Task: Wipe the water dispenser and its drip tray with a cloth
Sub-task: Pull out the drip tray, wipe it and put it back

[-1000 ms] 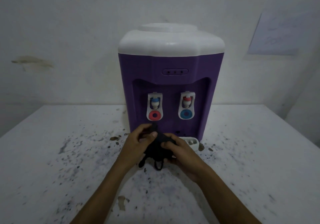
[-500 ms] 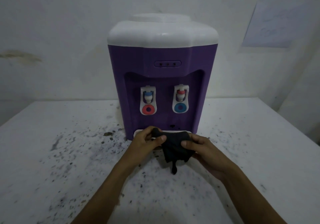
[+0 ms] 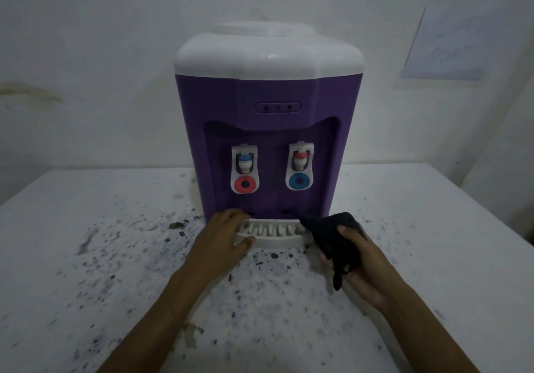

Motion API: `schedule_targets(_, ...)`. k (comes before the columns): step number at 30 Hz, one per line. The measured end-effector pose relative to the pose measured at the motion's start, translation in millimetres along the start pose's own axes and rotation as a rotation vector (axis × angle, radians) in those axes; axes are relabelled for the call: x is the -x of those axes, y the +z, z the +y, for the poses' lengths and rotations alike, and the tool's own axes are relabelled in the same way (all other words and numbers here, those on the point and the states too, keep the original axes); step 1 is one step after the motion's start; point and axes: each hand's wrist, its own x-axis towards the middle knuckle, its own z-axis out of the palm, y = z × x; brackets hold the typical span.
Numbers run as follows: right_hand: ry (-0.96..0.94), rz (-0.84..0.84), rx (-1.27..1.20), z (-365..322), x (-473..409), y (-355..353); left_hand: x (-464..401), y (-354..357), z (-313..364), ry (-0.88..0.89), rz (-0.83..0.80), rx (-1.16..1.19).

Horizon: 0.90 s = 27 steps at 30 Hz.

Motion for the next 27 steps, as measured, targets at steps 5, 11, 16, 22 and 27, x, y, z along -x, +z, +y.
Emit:
schedule_targets(5, -0.197, 0.071, 0.380, 2, -8, 4, -1, 2, -2, 0.069, -0.035, -0.163)
schedule_targets(11, -0.270, 0.097, 0.502, 11, -6, -1, -2, -2, -6, 0.089, -0.106, -0.176)
schedule_targets(16, -0.449, 0.122, 0.822, 4, -10, 9, 6, -7, -9, 0.029, -0.176, -0.041)
schedule_targets(22, -0.695, 0.123, 1.242, 14, -29, 22, 21, -16, -25, -0.079, -0.237, 0.135)
schedule_targets(27, -0.601, 0.172, 1.587, 37, -38, 24, 29, -23, -43, -0.119, -0.247, 0.272)
